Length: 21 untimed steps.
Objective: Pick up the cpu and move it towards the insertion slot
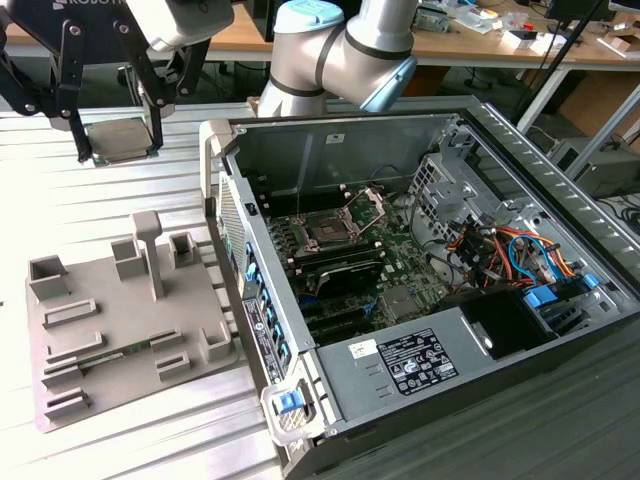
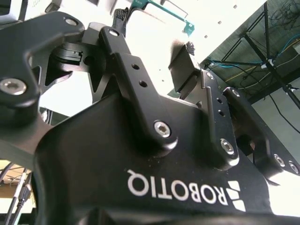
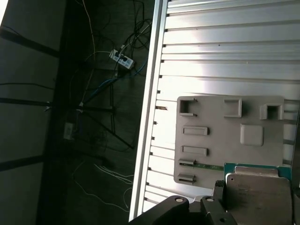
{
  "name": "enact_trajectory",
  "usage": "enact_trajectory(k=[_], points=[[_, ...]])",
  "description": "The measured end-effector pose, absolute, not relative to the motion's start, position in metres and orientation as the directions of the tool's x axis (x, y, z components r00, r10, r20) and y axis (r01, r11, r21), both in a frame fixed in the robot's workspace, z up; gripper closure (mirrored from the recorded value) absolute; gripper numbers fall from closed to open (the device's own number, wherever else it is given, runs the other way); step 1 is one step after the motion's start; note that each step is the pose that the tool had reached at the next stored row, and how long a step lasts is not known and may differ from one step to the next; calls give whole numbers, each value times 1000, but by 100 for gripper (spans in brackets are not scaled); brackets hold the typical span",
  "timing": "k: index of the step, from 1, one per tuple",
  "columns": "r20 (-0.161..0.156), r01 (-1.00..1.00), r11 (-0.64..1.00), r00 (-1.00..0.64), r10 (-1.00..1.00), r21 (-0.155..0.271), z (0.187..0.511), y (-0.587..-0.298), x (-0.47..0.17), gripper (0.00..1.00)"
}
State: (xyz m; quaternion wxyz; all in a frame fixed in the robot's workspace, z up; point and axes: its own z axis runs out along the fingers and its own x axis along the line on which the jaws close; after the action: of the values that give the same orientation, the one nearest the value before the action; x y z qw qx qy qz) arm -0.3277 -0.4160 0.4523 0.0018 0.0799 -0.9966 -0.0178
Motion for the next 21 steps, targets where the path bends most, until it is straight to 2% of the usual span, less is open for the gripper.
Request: enact_trajectory(k=[21], points=[[1,-159,987,-987,-159,36,452,-416,-306,45]])
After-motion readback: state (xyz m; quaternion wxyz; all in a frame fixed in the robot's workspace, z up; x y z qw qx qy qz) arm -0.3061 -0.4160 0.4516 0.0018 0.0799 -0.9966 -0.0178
